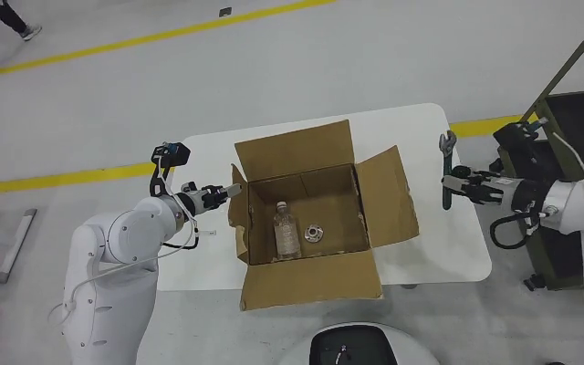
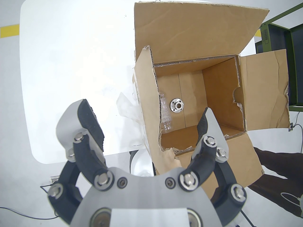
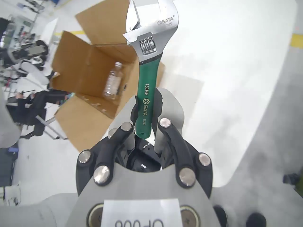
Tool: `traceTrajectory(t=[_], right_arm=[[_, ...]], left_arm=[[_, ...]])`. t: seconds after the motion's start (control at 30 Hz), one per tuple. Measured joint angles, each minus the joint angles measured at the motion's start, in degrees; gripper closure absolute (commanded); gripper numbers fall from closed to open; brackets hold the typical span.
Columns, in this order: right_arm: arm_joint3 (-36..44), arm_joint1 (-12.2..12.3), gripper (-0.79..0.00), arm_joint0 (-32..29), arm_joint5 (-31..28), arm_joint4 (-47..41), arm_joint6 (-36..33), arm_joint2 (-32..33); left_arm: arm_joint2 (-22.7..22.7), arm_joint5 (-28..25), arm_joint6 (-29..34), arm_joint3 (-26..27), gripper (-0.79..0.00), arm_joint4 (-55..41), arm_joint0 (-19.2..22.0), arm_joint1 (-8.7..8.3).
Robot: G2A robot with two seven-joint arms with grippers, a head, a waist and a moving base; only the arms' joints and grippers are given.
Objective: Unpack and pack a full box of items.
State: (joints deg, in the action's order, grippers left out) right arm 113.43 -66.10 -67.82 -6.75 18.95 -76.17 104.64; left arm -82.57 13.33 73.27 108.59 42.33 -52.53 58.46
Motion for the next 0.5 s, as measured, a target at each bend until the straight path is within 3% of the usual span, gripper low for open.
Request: traceTrajectory(t=[0.17, 0.5], right_arm=[[-0.7, 0.2, 0.0, 4.1, 3.0, -3.2, -1.3, -6.6], [-12.0, -1.4, 0.0, 17.8, 12.4, 1.8, 5.3, -29.6]], left_arm=[[0.0, 0.0, 0.0, 0.0, -0.785, 0.0, 0.0, 0.0], [0.0, 0.0, 0.0, 0.0, -0.785, 0.0, 0.0, 0.0]])
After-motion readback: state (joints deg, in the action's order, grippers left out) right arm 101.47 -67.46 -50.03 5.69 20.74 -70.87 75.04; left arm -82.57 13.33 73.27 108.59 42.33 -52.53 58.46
